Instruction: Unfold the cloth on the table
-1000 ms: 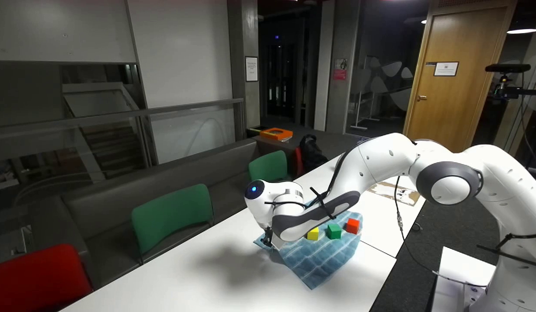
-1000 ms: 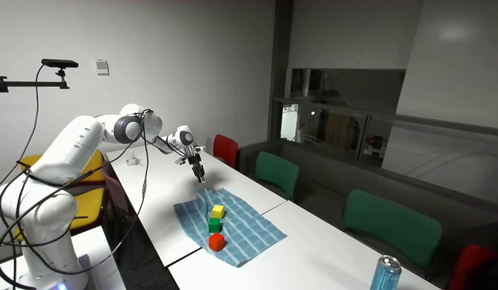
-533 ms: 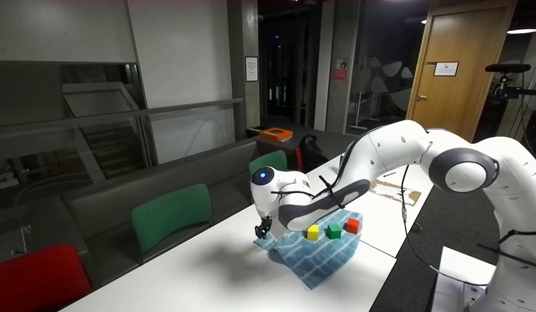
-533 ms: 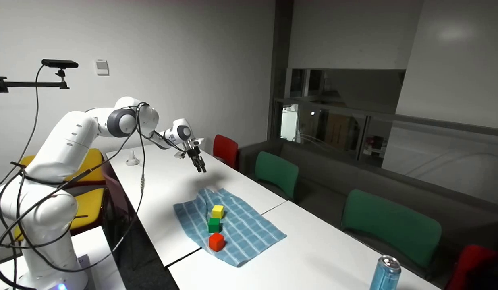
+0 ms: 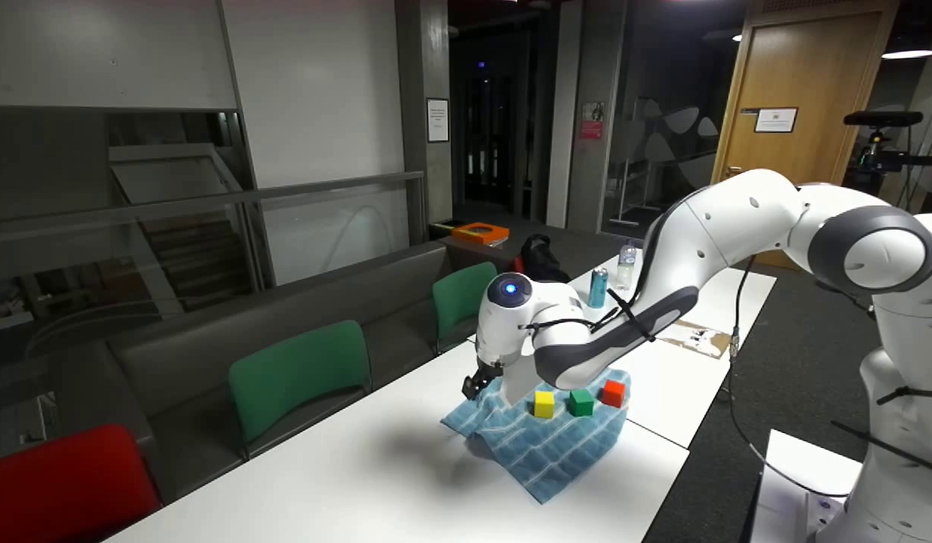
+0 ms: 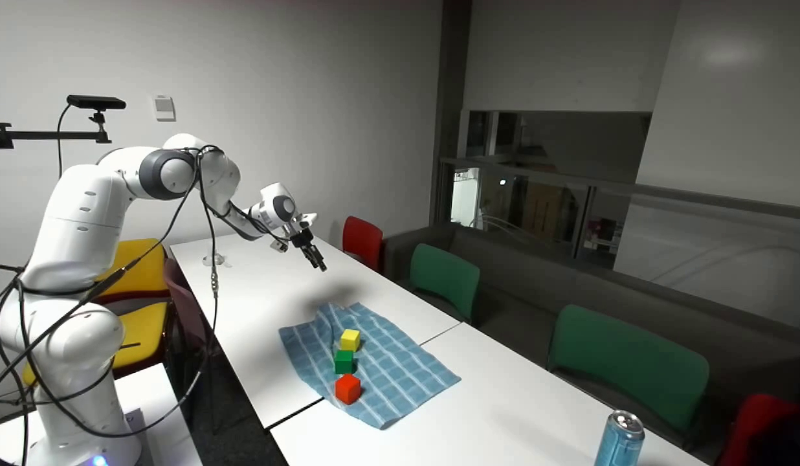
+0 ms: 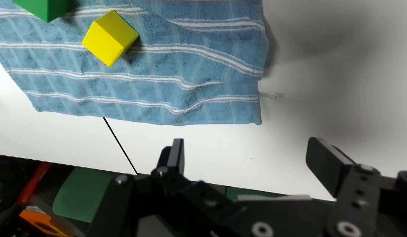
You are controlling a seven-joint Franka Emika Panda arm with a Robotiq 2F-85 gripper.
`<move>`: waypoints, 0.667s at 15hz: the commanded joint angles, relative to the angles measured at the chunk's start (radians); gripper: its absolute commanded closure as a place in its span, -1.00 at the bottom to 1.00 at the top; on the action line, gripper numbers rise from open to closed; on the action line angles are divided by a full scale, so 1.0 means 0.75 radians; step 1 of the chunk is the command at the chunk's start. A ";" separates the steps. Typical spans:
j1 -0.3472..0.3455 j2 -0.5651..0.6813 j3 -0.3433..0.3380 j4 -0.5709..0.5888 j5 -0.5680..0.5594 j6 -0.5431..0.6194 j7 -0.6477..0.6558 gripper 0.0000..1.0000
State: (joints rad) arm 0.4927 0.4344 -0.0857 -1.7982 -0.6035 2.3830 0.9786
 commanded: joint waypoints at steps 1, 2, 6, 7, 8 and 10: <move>-0.082 -0.187 0.027 -0.323 -0.119 0.214 0.044 -1.00; -0.101 -0.213 0.023 -0.393 -0.139 0.278 0.054 -1.00; -0.188 -0.283 0.004 -0.664 -0.195 0.563 0.070 -1.00; -0.174 -0.289 -0.035 -0.716 -0.191 0.630 0.058 -1.00; -0.189 -0.290 -0.048 -0.769 -0.202 0.705 0.063 -1.00; -0.193 -0.290 -0.089 -0.838 -0.223 0.813 0.068 -1.00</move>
State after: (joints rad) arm 0.3622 0.2765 -0.1187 -2.3112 -0.7182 2.8828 0.9944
